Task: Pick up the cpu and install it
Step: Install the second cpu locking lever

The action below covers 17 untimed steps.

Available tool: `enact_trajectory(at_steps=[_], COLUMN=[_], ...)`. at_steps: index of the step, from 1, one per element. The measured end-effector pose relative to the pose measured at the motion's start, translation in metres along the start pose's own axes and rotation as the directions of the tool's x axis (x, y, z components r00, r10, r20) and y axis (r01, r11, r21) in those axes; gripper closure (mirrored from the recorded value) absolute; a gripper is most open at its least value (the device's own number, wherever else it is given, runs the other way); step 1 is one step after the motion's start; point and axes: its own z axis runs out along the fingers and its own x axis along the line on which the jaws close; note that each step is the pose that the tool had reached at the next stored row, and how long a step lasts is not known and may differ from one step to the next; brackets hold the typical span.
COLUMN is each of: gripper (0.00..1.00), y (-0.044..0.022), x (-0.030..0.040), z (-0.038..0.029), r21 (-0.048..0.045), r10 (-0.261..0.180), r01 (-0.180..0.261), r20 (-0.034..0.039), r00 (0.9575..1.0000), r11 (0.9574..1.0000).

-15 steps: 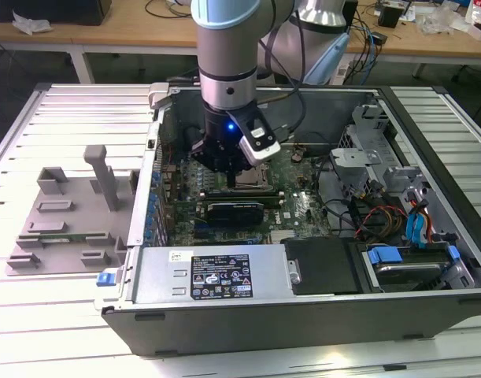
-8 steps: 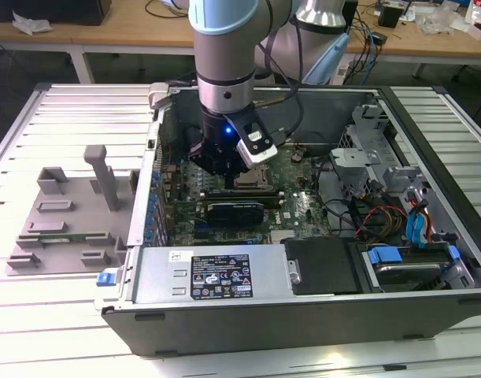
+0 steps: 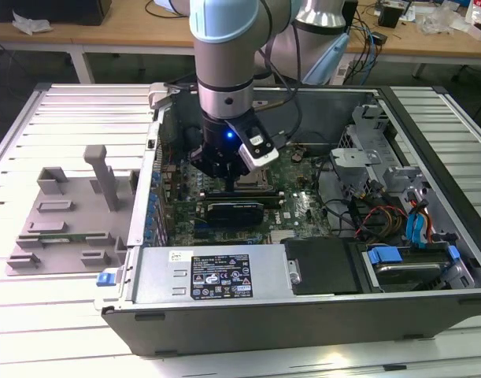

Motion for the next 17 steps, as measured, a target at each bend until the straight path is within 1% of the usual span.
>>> enact_trajectory(at_steps=[2,5,6,7,8,13,15,16,17], gripper=[0.89,0.89,0.89,0.89,0.89,0.89,0.89,0.89,0.89], y=[-0.0001,-0.0001,-0.0001,-0.0002,-0.0009,-0.002,-0.0048,-0.0074,-0.0094], x=[-0.0018,-0.002,-0.0021,-0.0019,-0.0018,-0.0012,-0.0004,-0.0002,-0.0001], z=[0.0004,0.0004,0.0011,0.0027,0.003,0.0032,0.0033,0.0033,0.0033], r21=[-0.0006,-0.0006,-0.0006,-0.0159,-0.0288,-0.0292,-0.0342,-0.0387,-0.0449], r10=[-0.008,-0.009,-0.009,-0.008,-0.007,-0.007,-0.007,-0.007,-0.007], r01=[0.008,0.009,0.009,0.008,0.007,0.007,0.007,0.007,0.006], r20=[0.0003,0.0001,-0.0015,-0.0003,0.0007,0.0004,0.0,-0.0013,-0.0009], r00=[1.0,1.0,1.0,1.0,1.0,1.0,1.0,1.0,1.0], r11=[1.0,1.0,1.0,0.9998,0.9996,0.9995,0.9994,0.9992,0.999])
